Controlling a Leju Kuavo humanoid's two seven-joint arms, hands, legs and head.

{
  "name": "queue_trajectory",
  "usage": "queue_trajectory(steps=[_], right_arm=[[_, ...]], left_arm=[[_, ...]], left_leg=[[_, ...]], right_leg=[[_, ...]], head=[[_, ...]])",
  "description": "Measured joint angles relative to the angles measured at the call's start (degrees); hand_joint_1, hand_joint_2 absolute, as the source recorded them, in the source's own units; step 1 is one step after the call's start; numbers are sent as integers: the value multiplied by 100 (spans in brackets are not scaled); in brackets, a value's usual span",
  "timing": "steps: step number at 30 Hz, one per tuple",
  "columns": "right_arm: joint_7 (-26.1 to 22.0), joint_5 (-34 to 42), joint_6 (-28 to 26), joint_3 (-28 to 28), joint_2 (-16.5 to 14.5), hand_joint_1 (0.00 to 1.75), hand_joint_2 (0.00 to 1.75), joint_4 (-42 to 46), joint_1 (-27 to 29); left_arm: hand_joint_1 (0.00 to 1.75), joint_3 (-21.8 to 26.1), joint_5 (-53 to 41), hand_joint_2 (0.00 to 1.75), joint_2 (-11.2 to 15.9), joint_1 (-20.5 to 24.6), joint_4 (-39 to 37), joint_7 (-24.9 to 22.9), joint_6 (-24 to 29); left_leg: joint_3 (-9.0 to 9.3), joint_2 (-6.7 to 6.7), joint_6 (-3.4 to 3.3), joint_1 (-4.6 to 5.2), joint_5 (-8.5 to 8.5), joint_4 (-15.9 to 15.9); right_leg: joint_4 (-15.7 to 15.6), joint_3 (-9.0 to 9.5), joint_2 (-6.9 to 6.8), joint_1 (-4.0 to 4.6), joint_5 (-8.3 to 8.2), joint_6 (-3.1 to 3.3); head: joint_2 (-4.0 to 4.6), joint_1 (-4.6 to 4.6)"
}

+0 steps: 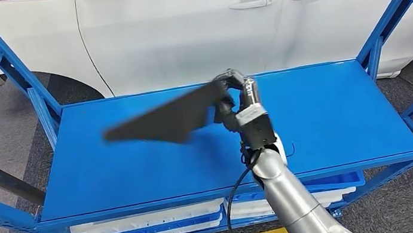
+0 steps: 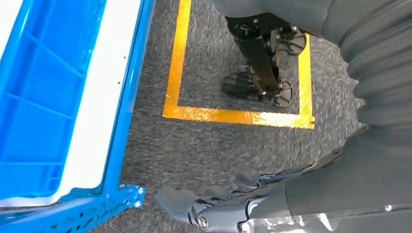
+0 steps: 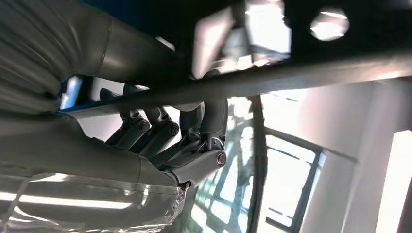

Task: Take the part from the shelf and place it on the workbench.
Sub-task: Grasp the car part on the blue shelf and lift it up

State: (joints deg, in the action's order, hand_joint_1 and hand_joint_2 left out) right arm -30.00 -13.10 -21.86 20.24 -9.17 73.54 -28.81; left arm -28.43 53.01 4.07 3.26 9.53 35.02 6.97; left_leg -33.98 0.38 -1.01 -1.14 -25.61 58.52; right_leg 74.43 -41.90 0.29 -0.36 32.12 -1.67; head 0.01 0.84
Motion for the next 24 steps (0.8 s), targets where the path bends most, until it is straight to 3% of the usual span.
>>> queue_trajectory(steps=[3,5,9,11,13,14,15,16,17,19,21,24], right_arm=[[-91,851,476,-58,76,175,175,706,131],[-107,1268,742,-70,115,175,175,1044,182],[-106,1922,1252,-78,197,175,175,1499,336],[-106,2172,1507,-72,224,175,175,1656,413],[-97,2387,1722,-62,250,175,175,1787,517],[-85,2473,1812,-54,265,175,175,1852,578],[-71,2542,1889,-43,280,175,175,1915,633],[-57,2591,1948,-32,295,175,175,1976,679],[-51,2625,1993,-21,309,175,175,2039,717],[-42,2680,2074,-10,336,175,175,2169,775],[-24,2734,2164,4,362,175,175,2289,823],[-3,2798,2304,43,391,175,175,2448,894]], left_arm=[[0,43,38,175,-25,4,0,4,41],[0,72,52,175,-46,7,0,6,67],[0,134,87,175,-55,6,0,16,127],[0,143,97,175,-56,4,0,39,133],[0,149,110,175,-57,1,0,60,138],[0,155,124,175,-57,-3,0,65,144],[0,163,137,175,-57,-7,0,67,151],[0,170,150,175,-55,-9,0,68,156],[0,177,160,175,-53,-9,0,71,163],[0,187,168,175,-50,-3,0,78,173],[0,202,175,175,-51,1,0,92,181],[0,229,181,175,-56,-4,0,125,186]], left_leg=[[16,8,20,31,-15,5],[17,4,63,47,-28,7],[19,-4,175,53,-98,47],[-166,-7,216,46,-367,484],[-518,-10,253,36,-701,1234],[-641,-10,267,34,-761,1486],[-674,-11,276,33,-717,1546],[-589,-12,277,31,-561,1360],[-413,-14,271,29,-346,989],[-63,-17,227,33,-73,266],[44,-10,161,48,-47,16],[39,-4,54,37,-16,-21]], right_leg=[[-1108,497,-1,36,-569,112],[-1576,710,-10,73,-705,167],[-1711,774,-23,42,-731,239],[-1775,821,-38,12,-756,276],[-1774,827,-43,16,-749,295],[-1767,829,-44,19,-742,298],[-1756,830,-41,19,-733,297],[-1743,836,-35,17,-721,289],[-1726,846,-30,15,-704,276],[-1683,851,-22,34,-664,231],[-1654,831,-22,56,-648,183],[-1590,799,-25,48,-595,102]], head=[[0,2],[-1,4],[0,10],[1,25],[1,31],[0,31],[-1,31],[0,32],[0,32],[1,30],[0,24],[-1,17]])
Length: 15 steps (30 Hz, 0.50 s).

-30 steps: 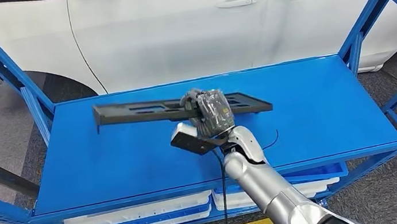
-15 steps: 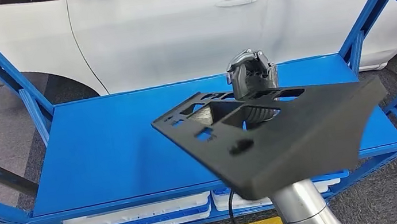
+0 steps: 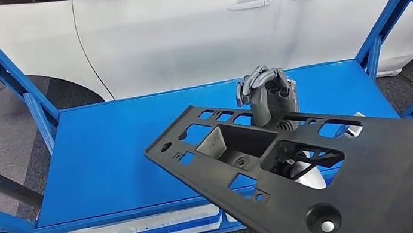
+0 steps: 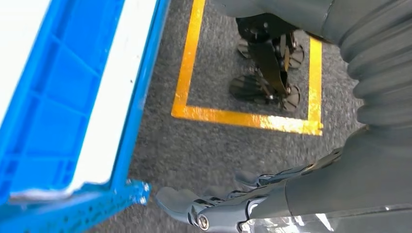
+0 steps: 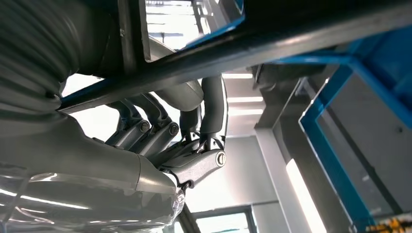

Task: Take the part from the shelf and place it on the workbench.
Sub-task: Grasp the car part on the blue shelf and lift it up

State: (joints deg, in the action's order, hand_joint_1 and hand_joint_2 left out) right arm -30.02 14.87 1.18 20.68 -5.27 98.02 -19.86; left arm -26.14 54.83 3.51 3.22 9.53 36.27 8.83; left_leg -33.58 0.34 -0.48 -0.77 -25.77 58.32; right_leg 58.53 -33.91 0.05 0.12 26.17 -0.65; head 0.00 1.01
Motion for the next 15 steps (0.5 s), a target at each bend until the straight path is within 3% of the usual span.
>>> queue_trajectory(steps=[2,4,5,6,7,9,11,13,15], right_arm=[[4,33,84,28,27,175,175,95,35],[8,48,175,58,67,175,175,160,89],[7,47,242,78,93,175,175,183,124],[2,43,325,102,122,175,175,208,154],[-5,34,414,127,151,175,175,237,172],[-15,5,568,173,203,175,175,314,178],[-16,-28,661,199,233,175,175,372,166],[-14,-53,712,217,258,175,175,399,158],[-9,-62,767,228,287,175,175,413,158]], left_arm=[[0,15,1,175,-2,1,0,42,-5],[0,29,-4,175,0,0,0,99,-25],[0,34,-9,175,0,-4,0,130,-44],[0,37,-15,175,-1,-7,0,158,-66],[0,37,-21,175,-1,-9,0,184,-87],[0,37,-26,175,-3,-3,0,220,-124],[0,36,-35,175,-11,6,0,229,-144],[0,35,-57,175,-18,9,0,224,-148],[0,34,-80,175,-13,9,0,197,-147]], left_leg=[[8,-6,-56,-15,19,-26],[5,-7,-78,-8,18,-25],[6,-6,-82,-4,16,-24],[7,-3,-83,-2,14,-21],[11,2,-83,0,11,-19],[26,12,-71,3,3,-18],[25,14,-31,12,0,-20],[10,10,32,15,15,-22],[-6,5,92,19,-26,18]], right_leg=[[415,-185,0,-21,264,-62],[1198,-553,0,-42,629,-108],[1511,-706,0,-49,723,-121],[1623,-767,0,-51,705,-122],[1501,-715,0,-51,580,-112],[714,-337,0,-41,181,-56],[68,-34,1,-3,-40,13],[-64,6,4,27,-71,55],[-99,5,-7,-3,-118,102]], head=[[1,-16],[1,-26],[0,-25],[1,-26],[1,-26],[1,-27],[0,-23],[0,-25],[1,-29]])
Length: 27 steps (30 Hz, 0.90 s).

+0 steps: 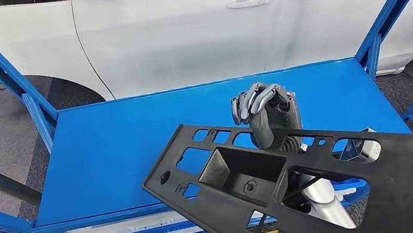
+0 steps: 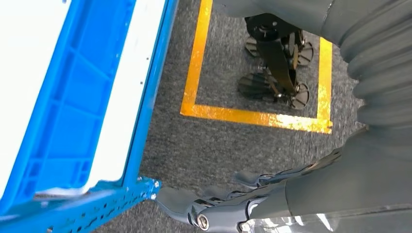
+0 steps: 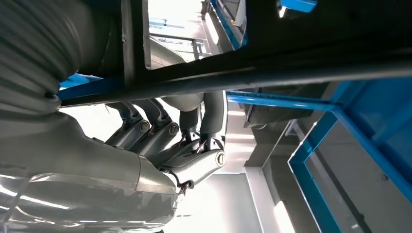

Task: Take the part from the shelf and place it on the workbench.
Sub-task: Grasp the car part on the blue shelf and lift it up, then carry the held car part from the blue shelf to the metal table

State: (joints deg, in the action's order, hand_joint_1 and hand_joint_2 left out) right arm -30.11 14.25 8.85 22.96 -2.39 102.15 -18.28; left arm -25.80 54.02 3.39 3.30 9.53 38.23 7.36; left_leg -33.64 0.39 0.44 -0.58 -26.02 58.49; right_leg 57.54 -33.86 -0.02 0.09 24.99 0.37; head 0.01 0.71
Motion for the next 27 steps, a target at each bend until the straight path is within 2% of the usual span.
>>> queue_trajectory(steps=[2,4,5,6,7,8,10,11,12,15,16,17,19,20,21,22,23,25,26,27], right_arm=[[0,8,91,2,25,175,175,17,12],[-5,21,196,2,42,175,175,38,47],[-7,30,249,2,49,175,175,42,67],[-8,45,303,2,57,175,175,43,83],[-8,68,356,2,66,175,175,42,92],[-9,91,401,2,73,175,175,42,94],[-10,124,452,2,82,175,175,41,86],[-10,132,464,2,85,175,175,41,77],[-10,142,481,3,86,175,175,40,66],[-12,211,578,4,92,175,175,32,22],[-12,240,611,4,96,175,175,28,4],[-12,265,634,4,100,175,175,26,-17],[-12,293,657,8,111,175,175,16,-47],[-12,300,657,9,117,175,175,6,-54],[-12,305,658,10,124,175,175,-5,-55],[-12,308,658,10,128,175,175,-15,-56],[-12,309,658,11,132,175,175,-22,-59],[-12,314,663,13,134,175,175,-25,-90],[-14,319,669,16,135,175,175,-23,-112],[-19,326,679,18,136,175,175,-22,-137]], left_arm=[[0,-4,-24,175,6,0,0,-53,3],[0,-5,-43,175,7,-3,0,-115,19],[0,-5,-47,175,7,-3,-1,-148,40],[0,-5,-43,175,7,-6,-1,-181,70],[0,-5,-36,175,7,-8,-2,-211,105],[0,-5,-26,175,8,-9,-2,-236,141],[0,-5,-9,175,10,-2,-2,-264,191],[0,-5,-4,175,11,3,-2,-271,205],[0,-5,0,175,10,5,-2,-277,219],[0,-5,23,175,4,-5,-2,-297,267],[0,-5,34,175,1,-4,-2,-303,281],[0,-5,45,175,-2,-2,-2,-307,294],[0,-4,54,175,-4,5,-2,-309,302],[0,-3,55,175,-4,3,-2,-309,305],[0,-3,55,175,-4,-1,-2,-309,308],[0,-3,55,175,-4,-3,-2,-309,310],[0,-3,55,175,-5,-4,-2,-309,311],[0,-3,56,175,-19,-2,-2,-309,315],[0,-3,58,175,-28,-1,-1,-308,324],[0,-3,61,175,-38,-1,-1,-308,337]], left_leg=[[-121,-5,43,-1,-278,341],[-392,-7,77,-14,-710,1083],[-507,-7,90,-17,-852,1416],[-543,-7,99,-18,-893,1583],[-471,-8,101,-19,-824,1515],[-295,-8,98,-20,-671,1232],[144,-8,71,-15,-378,429],[273,-5,45,-8,-299,159],[320,-2,13,-1,-269,25],[254,-4,-103,3,-178,1],[222,-12,-144,-2,-129,-12],[177,-22,-181,-11,-74,-25],[57,-31,-224,-6,20,-23],[-6,-33,-230,0,65,-19],[-69,-33,-231,6,108,-14],[-130,-31,-228,12,151,-9],[-184,-28,-223,19,192,-7],[-269,-19,-201,36,275,-3],[-290,-16,-180,37,317,-11],[-298,-17,-152,32,357,-21]], right_leg=[[-36,0,-21,-30,-39,51],[-35,-25,-36,-24,-57,79],[-30,-40,-41,-22,-65,84],[-22,-57,-43,-21,-75,84],[-10,-74,-42,-23,-84,80],[7,-89,-39,-26,-92,72],[59,-126,-35,-18,-106,42],[83,-150,-33,-9,-119,15],[98,-174,-32,0,-137,-18],[106,-228,-23,-6,-179,-133],[190,-278,-17,-15,-80,-166],[380,-362,-12,-25,104,-195],[1084,-612,-8,-45,623,-240],[1446,-713,-8,-50,811,-255],[1680,-744,-8,-51,899,-260],[1700,-667,-8,-50,873,-253],[1483,-471,-8,-46,757,-233],[631,124,-7,-15,532,-144],[271,357,-8,7,462,-102],[41,496,-7,33,435,-67]], head=[[1,14],[1,25],[1,23],[1,24],[1,25],[1,24],[2,25],[1,21],[1,20],[1,18],[1,10],[1,2],[1,-13],[0,-13],[1,-12],[0,-13],[0,-13],[-1,-11],[-1,-5],[0,-8]])
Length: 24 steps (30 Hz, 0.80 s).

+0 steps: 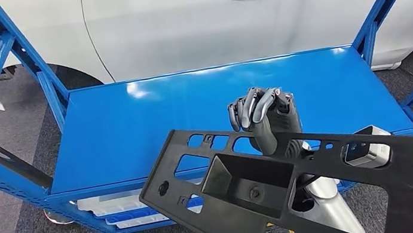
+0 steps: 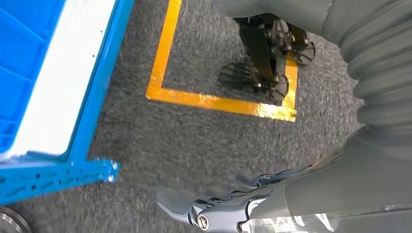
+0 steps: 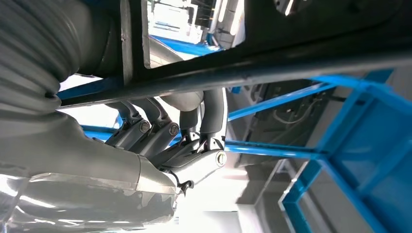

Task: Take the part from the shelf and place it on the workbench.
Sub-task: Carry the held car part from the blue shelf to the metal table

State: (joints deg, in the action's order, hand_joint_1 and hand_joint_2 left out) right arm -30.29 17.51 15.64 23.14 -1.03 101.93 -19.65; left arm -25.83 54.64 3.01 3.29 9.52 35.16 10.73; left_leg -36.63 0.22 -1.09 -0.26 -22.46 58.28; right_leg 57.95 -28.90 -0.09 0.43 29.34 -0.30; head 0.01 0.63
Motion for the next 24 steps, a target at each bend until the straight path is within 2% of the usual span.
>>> queue_trajectory(steps=[1,3,4,5,6,7,8,9,10,11,12,14,15,16,18,19,20,21,23,24], right_arm=[[-4,11,15,2,1,175,175,1,-24],[-12,45,51,7,2,175,175,-2,-60],[-14,65,66,12,2,175,175,-7,-84],[-17,83,74,17,1,175,175,-13,-105],[-20,96,76,21,1,175,175,-21,-124],[-22,104,78,25,2,175,175,-29,-137],[-25,108,78,26,2,175,175,-38,-141],[-26,109,79,27,3,175,175,-49,-141],[-32,110,79,27,4,175,175,-61,-142],[-41,110,78,27,5,175,175,-69,-142],[-54,111,74,27,6,175,175,-74,-143],[-77,108,65,27,7,175,175,-74,-149],[-84,102,54,28,8,175,175,-74,-154],[-89,95,41,28,9,175,175,-73,-159],[-96,80,4,30,23,175,175,-73,-162],[-102,78,-10,29,41,175,175,-73,-162],[-109,81,-21,28,67,175,175,-74,-161],[-122,96,-26,28,98,175,175,-74,-162],[-160,170,-16,27,160,175,175,-86,-165],[-180,221,-4,27,189,175,175,-98,-165]], left_arm=[[0,1,4,175,-8,-1,0,1,16],[0,1,16,175,-6,-7,-2,7,53],[0,1,24,175,-6,-13,-2,13,67],[0,1,31,175,-7,-18,-3,19,75],[0,1,37,175,-7,-21,-3,25,80],[0,0,40,175,-6,-20,-3,30,80],[0,0,40,175,-5,-19,-3,34,79],[0,0,40,175,-4,-20,-3,39,80],[0,1,41,175,-1,-23,-3,42,82],[0,1,42,175,3,-24,-3,44,87],[0,2,44,175,7,-23,-3,45,92],[0,2,46,175,11,-6,-3,43,104],[0,2,46,175,13,-1,-4,40,116],[0,2,46,175,13,2,-4,32,128],[0,2,45,175,13,-10,-7,12,160],[0,2,45,175,13,-9,-9,2,174],[0,2,49,175,13,-8,-11,-2,190],[0,3,57,175,15,-8,-14,-2,205],[0,7,89,175,24,-15,-14,8,238],[0,10,103,175,29,-23,-14,19,251]], left_leg=[[-4,-2,34,-9,41,-13],[-14,-3,100,-22,101,-39],[-50,-1,124,-20,28,8],[-107,1,145,-21,-143,143],[-187,1,163,-28,-406,390],[-280,2,185,-35,-701,732],[-355,1,211,-46,-925,1106],[-383,0,237,-55,-1028,1399],[-338,0,259,-64,-1002,1541],[-200,-1,278,-75,-874,1481],[32,-2,292,-89,-722,1220],[590,4,291,-94,-674,431],[764,11,268,-86,-721,141],[842,18,233,-72,-784,-16],[790,16,141,-60,-733,-41],[754,4,94,-64,-680,-43],[701,-9,48,-71,-613,-56],[630,-20,14,-80,-538,-66],[460,-27,-16,-72,-400,-58],[374,-28,-18,-67,-337,-52]], right_leg=[[-99,40,0,22,-5,24],[-149,2,-13,22,-117,76],[-188,-34,-28,5,-181,119],[-223,-83,-41,-14,-259,157],[-244,-144,-54,-28,-332,182],[-245,-222,-54,-26,-395,198],[-238,-304,-56,-25,-455,195],[-227,-390,-60,-26,-514,188],[-208,-480,-62,-32,-570,175],[-181,-572,-64,-41,-621,157],[-143,-661,-64,-51,-664,134],[-41,-818,-63,-58,-729,72],[1,-864,-63,-56,-760,37],[24,-890,-63,-52,-795,2],[22,-907,-57,-61,-872,-69],[50,-937,-46,-72,-832,-103],[170,-994,-34,-84,-677,-136],[409,-1081,-22,-97,-423,-167],[1153,-1281,-15,-112,163,-218],[1495,-1339,-15,-116,314,-231]], head=[[0,-3],[0,-19],[-1,-16],[-1,-8],[-1,-3],[-1,3],[-1,8],[0,5],[0,7],[1,7],[1,7],[1,7],[0,3],[-1,5],[-1,9],[-1,11],[-1,1],[-1,-6],[1,-22],[1,-22]])
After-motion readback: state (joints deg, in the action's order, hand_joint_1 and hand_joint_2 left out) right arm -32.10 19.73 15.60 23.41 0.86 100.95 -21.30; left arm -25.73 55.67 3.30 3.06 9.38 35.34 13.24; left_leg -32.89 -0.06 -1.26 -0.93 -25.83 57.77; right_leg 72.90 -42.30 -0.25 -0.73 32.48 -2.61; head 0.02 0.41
